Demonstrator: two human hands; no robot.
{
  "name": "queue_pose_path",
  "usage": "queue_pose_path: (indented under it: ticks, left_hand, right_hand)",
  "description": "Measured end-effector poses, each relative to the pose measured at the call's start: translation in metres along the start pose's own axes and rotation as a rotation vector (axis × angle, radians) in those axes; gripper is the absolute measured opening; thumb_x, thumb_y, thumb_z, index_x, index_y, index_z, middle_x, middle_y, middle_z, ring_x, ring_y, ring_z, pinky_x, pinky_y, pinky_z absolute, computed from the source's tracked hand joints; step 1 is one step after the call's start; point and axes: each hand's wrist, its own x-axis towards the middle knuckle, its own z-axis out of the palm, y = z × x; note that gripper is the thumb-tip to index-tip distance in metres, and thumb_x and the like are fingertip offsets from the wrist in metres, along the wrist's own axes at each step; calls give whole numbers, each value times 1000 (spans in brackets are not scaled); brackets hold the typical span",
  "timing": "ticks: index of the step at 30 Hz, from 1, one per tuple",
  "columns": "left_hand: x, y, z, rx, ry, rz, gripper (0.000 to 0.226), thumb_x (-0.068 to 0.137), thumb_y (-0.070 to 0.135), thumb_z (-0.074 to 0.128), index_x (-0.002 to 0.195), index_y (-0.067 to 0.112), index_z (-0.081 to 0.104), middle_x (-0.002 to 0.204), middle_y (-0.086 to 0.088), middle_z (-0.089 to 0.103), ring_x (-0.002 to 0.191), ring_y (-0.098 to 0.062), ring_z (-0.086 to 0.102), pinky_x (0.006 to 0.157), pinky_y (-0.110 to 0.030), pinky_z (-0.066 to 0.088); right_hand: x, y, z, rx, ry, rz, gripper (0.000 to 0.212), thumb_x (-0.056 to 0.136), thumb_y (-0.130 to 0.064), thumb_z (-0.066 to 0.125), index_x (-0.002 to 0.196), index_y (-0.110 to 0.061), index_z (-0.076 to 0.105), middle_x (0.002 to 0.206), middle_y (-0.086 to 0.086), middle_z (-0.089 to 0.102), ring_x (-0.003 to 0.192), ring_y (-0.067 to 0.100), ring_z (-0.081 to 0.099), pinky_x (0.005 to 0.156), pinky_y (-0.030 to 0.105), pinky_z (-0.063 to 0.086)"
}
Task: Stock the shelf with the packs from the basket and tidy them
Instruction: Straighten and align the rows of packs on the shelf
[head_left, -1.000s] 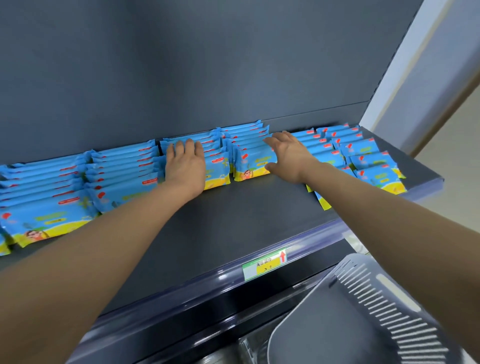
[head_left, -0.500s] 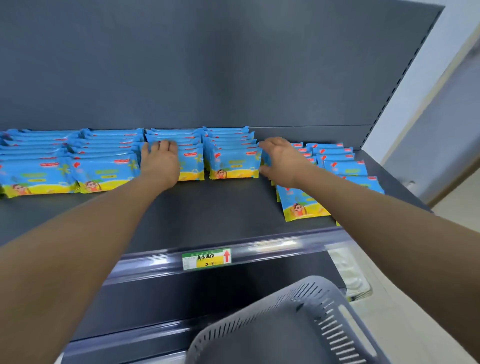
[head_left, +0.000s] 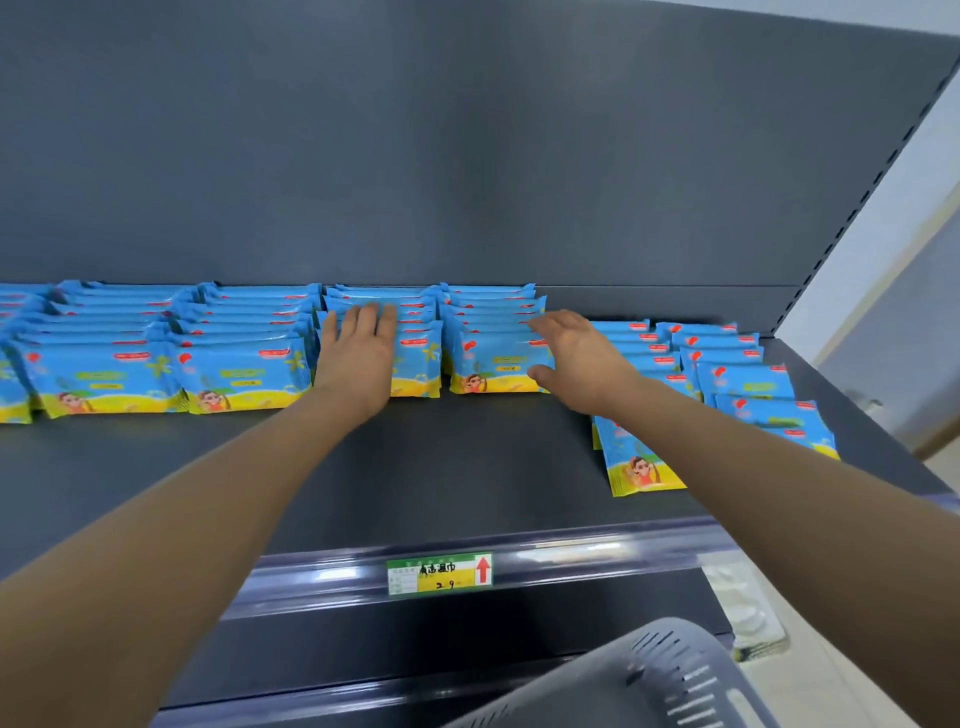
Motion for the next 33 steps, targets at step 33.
queue_pose_path:
  ticks: [33]
  left_hand:
    - [26, 235, -22, -295, -331, 305, 111, 68, 57, 71, 149, 14, 9, 155, 0, 12, 145, -16, 1, 115, -32, -14]
  right_hand:
    - [85, 167, -2, 32, -433, 29, 100, 73, -86, 29, 133, -8, 47, 139, 10, 48, 121, 27, 49, 100, 37, 38]
